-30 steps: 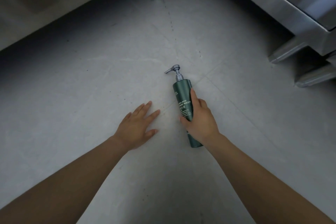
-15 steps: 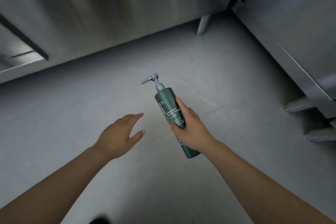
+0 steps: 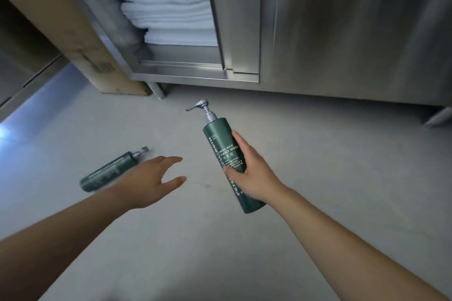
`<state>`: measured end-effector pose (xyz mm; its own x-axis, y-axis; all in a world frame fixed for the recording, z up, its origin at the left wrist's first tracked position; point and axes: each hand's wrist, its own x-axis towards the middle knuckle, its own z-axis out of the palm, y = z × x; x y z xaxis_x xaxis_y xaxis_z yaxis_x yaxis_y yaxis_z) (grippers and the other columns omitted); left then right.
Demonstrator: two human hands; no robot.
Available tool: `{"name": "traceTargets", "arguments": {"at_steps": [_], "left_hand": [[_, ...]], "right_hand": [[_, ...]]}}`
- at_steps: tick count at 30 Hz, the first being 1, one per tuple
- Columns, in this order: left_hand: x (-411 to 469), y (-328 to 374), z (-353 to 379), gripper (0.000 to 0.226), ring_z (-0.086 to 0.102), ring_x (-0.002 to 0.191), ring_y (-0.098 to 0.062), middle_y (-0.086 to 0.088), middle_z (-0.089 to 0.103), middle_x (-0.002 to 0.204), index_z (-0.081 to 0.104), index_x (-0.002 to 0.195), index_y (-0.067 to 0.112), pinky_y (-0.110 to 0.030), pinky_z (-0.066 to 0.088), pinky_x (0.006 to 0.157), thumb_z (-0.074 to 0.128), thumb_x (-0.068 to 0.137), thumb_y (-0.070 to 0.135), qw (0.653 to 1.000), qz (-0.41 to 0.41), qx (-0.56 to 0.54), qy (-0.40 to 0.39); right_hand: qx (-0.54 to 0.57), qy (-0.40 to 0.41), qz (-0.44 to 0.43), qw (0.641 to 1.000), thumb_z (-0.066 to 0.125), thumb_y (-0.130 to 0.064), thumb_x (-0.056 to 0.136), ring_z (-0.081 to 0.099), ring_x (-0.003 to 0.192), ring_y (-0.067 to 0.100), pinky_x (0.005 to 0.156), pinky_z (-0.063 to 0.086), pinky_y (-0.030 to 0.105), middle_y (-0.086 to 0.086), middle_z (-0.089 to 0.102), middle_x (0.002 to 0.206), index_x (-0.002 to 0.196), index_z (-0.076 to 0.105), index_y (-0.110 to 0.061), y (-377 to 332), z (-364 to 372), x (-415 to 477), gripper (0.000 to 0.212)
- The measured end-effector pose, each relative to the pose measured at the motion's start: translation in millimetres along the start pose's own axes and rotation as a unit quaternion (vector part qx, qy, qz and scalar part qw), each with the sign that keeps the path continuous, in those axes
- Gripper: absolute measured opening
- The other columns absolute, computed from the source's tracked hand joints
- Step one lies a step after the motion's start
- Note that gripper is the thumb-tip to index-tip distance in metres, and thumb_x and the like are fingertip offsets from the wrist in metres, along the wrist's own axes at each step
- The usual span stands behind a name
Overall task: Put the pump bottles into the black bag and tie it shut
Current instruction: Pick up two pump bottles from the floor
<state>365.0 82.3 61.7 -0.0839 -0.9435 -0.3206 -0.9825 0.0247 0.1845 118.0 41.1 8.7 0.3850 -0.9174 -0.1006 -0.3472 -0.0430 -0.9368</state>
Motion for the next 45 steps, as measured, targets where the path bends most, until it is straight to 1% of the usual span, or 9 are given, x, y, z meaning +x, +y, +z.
{"name": "traceTargets", "arguments": {"at_steps": [4,7,10,20,23,31,37,42,45], "left_hand": [[-15,-83,12,0.061,0.054,0.064,0.009,0.014,0.051,0.135,0.045,0.13,0.039,-0.023,0.037,0.082,0.037,0.079,0.07,0.999,-0.024,0.002,0.028],[-17,-150,29,0.054,0.062,0.093,-0.008,0.01,0.048,0.14,0.047,0.132,0.038,-0.026,0.039,0.091,0.046,0.083,0.062,0.999,-0.029,0.001,0.027],[-16,-206,36,0.051,0.053,0.117,-0.016,0.006,0.049,0.139,0.046,0.133,0.037,-0.032,0.041,0.099,0.049,0.086,0.057,0.999,-0.031,-0.001,0.028],[5,-318,50,0.053,0.051,0.119,-0.02,0.003,0.049,0.137,0.044,0.136,0.03,-0.032,0.044,0.094,0.047,0.089,0.054,0.997,0.01,-0.062,0.054],[18,-340,57,0.052,0.052,0.117,-0.02,0.002,0.051,0.134,0.045,0.135,0.031,-0.031,0.044,0.09,0.048,0.088,0.054,0.996,0.014,-0.065,0.056],[66,-357,82,0.056,0.047,0.121,-0.026,-0.002,0.046,0.137,0.042,0.137,0.03,-0.038,0.044,0.095,0.052,0.086,0.052,0.997,-0.008,-0.062,0.05],[93,-362,116,0.062,0.032,0.135,-0.03,-0.007,0.03,0.151,0.036,0.141,0.028,-0.046,0.034,0.104,0.053,0.086,0.051,0.997,-0.03,-0.043,0.048],[111,-374,130,0.07,0.015,0.143,-0.032,-0.004,0.007,0.159,0.017,0.147,0.036,-0.056,0.025,0.11,0.052,0.087,0.046,0.999,-0.027,0.011,0.013],[118,-378,135,0.071,0.028,0.136,-0.034,-0.006,0.017,0.155,0.009,0.147,0.04,-0.056,0.03,0.105,0.05,0.089,0.044,0.999,-0.045,0.012,-0.009]], "right_hand": [[-0.019,-0.01,-0.015,1.0,0.061,-0.029,0.083,0.047,0.111,0.01,0.087,0.036,0.024,-0.001,0.044,0.133,0.145,0.01,-0.044,-6,65,17,0.081],[-0.026,-0.005,-0.007,1.0,0.061,-0.029,0.084,0.047,0.113,0.013,0.089,0.037,0.025,0.0,0.044,0.135,0.146,0.009,-0.043,-5,122,34,0.082],[-0.021,-0.005,0.007,1.0,0.061,-0.026,0.085,0.047,0.116,0.014,0.092,0.039,0.027,0.001,0.043,0.137,0.147,0.009,-0.04,-15,177,47,0.082],[-0.012,0.02,0.052,0.998,0.061,-0.022,0.087,0.054,0.104,0.004,0.085,0.044,0.02,-0.009,0.052,0.124,0.145,0.016,-0.041,-58,284,96,0.077],[0.015,0.048,0.075,0.996,0.062,-0.022,0.086,0.055,0.099,-0.008,0.075,0.043,0.013,-0.019,0.054,0.117,0.142,0.016,-0.047,-55,301,108,0.077],[0.001,0.05,0.087,0.995,0.063,-0.02,0.086,0.054,0.109,0.01,0.088,0.046,0.027,-0.005,0.052,0.126,0.145,0.015,-0.043,-23,313,121,0.079],[-0.004,0.04,0.096,0.995,0.064,-0.018,0.085,0.053,0.095,-0.015,0.068,0.041,0.001,-0.014,0.053,0.114,0.144,0.016,-0.043,6,321,134,0.079],[-0.003,0.034,0.105,0.994,0.064,-0.022,0.086,0.054,0.104,-0.001,0.079,0.043,0.015,-0.011,0.052,0.125,0.144,0.016,-0.043,19,320,139,0.078],[-0.002,0.037,0.107,0.994,0.064,-0.023,0.086,0.054,0.106,-0.003,0.082,0.044,0.019,-0.016,0.051,0.126,0.142,0.017,-0.048,25,313,139,0.077]]}}
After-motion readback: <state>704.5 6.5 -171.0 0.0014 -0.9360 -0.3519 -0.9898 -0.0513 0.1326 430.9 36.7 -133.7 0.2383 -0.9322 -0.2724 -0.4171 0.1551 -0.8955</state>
